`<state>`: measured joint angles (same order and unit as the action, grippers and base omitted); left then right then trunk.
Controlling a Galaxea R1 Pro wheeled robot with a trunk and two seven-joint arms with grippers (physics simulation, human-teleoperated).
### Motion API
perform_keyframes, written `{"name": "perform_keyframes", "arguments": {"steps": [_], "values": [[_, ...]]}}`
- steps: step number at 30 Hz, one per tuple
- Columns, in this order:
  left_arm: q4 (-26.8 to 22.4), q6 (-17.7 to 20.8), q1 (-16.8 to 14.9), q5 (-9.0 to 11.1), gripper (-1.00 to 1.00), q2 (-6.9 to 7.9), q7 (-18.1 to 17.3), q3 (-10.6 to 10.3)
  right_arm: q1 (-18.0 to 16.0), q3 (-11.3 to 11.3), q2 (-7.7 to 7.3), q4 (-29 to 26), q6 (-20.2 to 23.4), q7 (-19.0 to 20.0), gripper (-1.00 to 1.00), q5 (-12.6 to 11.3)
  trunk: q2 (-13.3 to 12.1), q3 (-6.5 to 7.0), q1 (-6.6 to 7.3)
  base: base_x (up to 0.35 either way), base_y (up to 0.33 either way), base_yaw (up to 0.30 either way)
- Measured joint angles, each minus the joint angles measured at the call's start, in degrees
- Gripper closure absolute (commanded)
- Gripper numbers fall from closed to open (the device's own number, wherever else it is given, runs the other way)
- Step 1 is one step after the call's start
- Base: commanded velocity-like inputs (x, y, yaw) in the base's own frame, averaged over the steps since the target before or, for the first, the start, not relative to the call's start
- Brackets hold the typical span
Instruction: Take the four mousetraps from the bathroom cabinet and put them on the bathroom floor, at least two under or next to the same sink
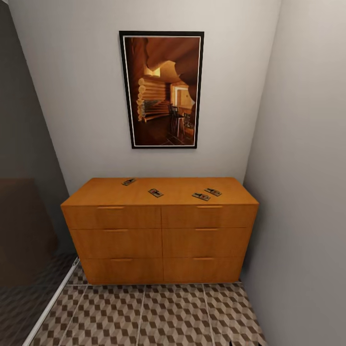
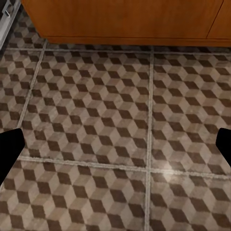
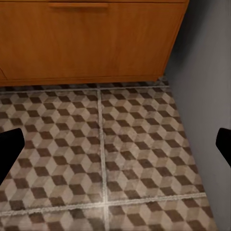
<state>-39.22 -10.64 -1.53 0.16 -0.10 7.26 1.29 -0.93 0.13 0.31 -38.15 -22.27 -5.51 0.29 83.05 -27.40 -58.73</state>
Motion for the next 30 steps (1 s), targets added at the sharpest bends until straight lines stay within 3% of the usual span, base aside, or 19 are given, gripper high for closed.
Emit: {"name": "perform_keyframes", "arguments": {"steps": [30], "values": [[-0.1,0.0,0.0,0.1,-1.0,0.02,0.0,0.0,0.0,0.1,-0.04,0.4,-2.7,0.2,-1.0,0.0,0.0,0.0,0.0,0.0,0.0,0.0]]}}
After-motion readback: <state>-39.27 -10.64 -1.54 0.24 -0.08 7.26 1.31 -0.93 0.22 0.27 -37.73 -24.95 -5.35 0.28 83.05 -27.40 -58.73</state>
